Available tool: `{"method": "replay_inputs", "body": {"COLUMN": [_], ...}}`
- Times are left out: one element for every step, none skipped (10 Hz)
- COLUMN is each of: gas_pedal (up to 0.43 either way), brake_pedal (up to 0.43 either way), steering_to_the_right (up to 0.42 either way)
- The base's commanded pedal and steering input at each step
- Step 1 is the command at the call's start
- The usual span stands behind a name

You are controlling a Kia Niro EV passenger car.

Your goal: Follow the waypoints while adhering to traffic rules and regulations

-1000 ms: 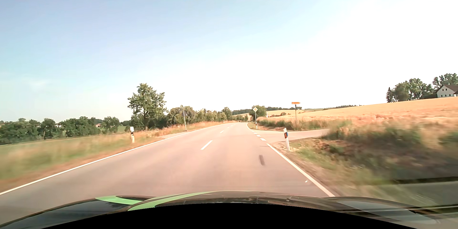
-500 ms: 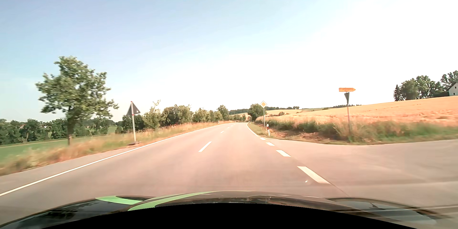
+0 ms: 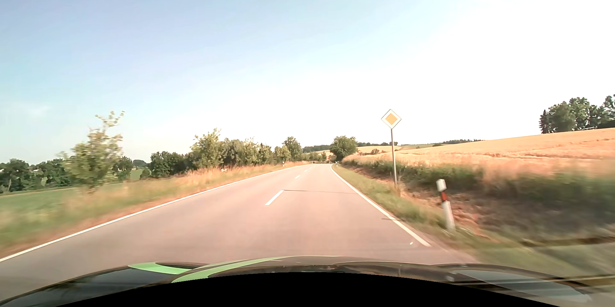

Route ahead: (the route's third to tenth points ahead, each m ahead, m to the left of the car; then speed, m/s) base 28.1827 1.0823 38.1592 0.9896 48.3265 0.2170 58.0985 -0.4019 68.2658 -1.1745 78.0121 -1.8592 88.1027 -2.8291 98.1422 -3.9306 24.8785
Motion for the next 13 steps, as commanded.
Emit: {"method": "replay_inputs", "body": {"gas_pedal": [0.220, 0.220, 0.220, 0.220, 0.220, 0.220, 0.220, 0.220, 0.220, 0.220, 0.220, 0.220, 0.220], "brake_pedal": [0.000, 0.000, 0.000, 0.000, 0.000, 0.000, 0.000, 0.000, 0.000, 0.000, 0.000, 0.000, 0.000], "steering_to_the_right": [0.008, 0.008, 0.008, 0.008, 0.008, 0.007, 0.006, 0.006, 0.006, 0.006, 0.006, 0.005, 0.005]}}
